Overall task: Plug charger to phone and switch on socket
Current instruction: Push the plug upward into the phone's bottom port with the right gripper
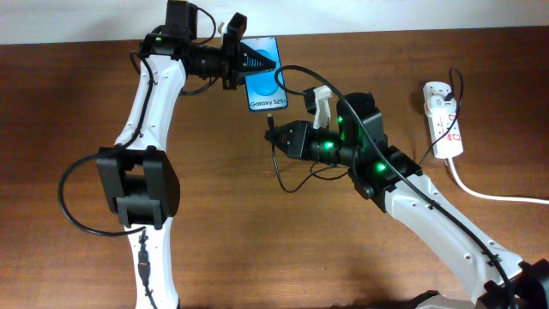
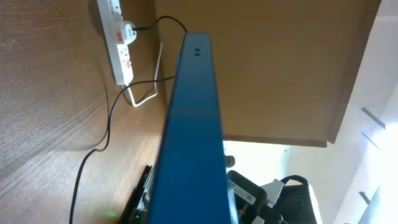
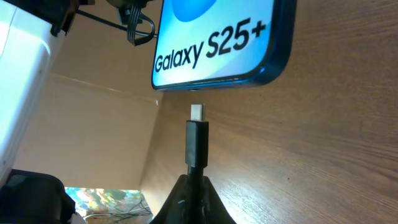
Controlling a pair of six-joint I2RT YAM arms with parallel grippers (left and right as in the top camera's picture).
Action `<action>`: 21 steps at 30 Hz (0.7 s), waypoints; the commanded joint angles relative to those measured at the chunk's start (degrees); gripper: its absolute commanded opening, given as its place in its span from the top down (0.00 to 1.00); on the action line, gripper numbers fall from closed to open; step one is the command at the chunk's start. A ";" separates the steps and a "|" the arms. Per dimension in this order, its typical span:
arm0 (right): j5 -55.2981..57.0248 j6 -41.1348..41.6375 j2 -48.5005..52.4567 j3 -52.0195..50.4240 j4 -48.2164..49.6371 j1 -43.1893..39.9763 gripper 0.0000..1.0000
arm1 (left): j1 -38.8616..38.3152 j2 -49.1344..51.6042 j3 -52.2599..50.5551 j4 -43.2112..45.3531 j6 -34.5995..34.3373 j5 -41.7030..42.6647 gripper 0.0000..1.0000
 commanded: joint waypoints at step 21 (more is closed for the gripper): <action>-0.52 -0.09 0.17 0.33 2.73 -2.10 0.96 | -0.13 -0.35 0.63 0.83 1.40 4.07 1.00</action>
